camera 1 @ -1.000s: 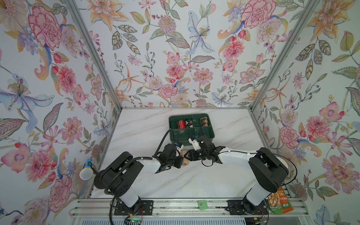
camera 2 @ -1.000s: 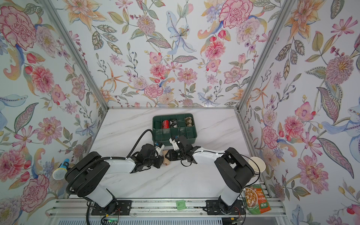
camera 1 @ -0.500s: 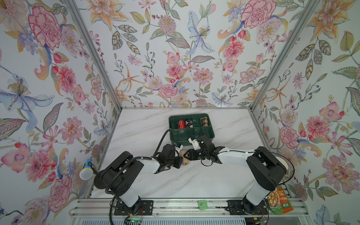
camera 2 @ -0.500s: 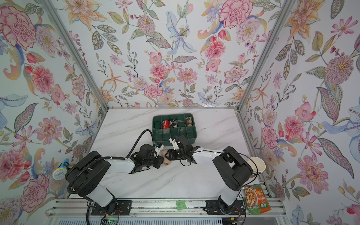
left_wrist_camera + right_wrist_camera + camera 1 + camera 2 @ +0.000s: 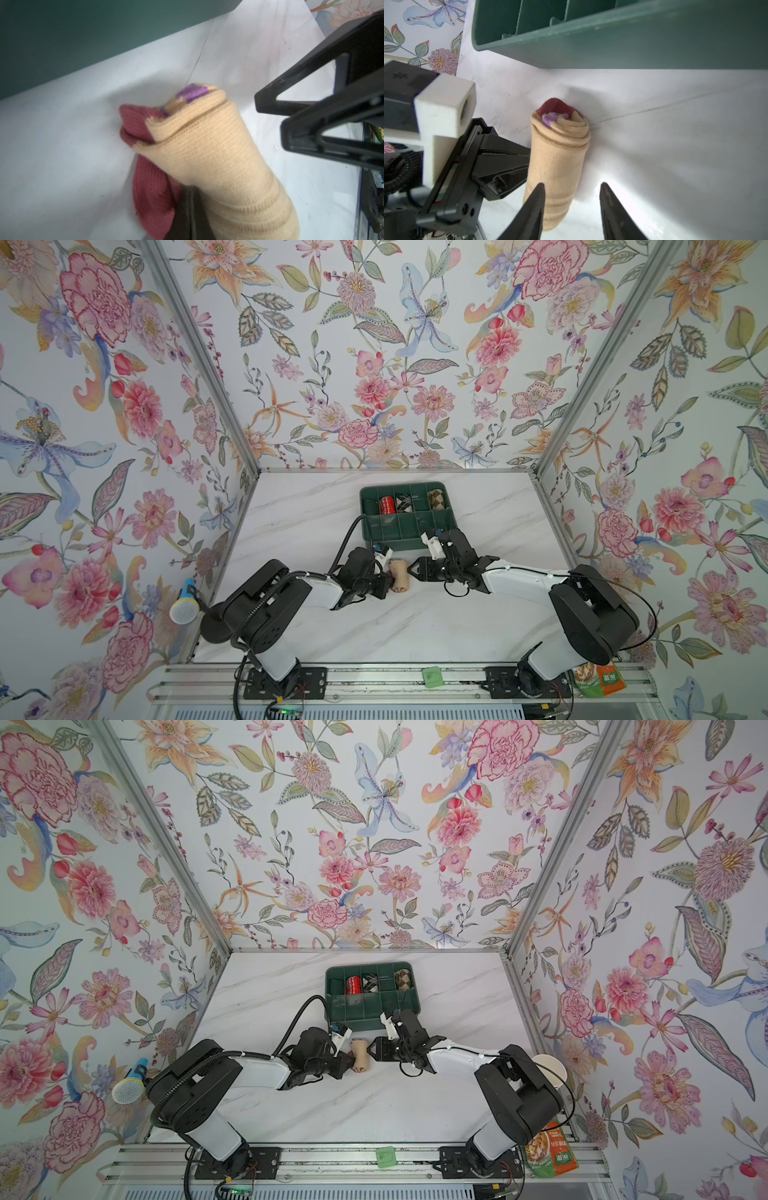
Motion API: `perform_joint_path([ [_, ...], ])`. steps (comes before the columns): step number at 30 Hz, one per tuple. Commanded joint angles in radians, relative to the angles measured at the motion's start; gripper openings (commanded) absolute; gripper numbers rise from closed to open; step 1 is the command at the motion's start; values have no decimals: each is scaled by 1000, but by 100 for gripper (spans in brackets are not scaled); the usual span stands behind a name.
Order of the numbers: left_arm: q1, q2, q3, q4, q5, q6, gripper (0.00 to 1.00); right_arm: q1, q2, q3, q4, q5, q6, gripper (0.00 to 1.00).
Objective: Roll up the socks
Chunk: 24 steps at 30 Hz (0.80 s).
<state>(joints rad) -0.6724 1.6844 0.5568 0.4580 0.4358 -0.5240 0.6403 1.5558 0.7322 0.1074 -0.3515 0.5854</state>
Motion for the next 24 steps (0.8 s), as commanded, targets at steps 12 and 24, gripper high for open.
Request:
perform_joint_path([
  [12, 6, 58, -33, -129, -18, -1, 0, -8, 105, 12, 51, -102, 42, 42],
  [24, 8, 61, -39, -124, -15, 1, 0, -25, 109, -60, 207, -183, 118, 43],
])
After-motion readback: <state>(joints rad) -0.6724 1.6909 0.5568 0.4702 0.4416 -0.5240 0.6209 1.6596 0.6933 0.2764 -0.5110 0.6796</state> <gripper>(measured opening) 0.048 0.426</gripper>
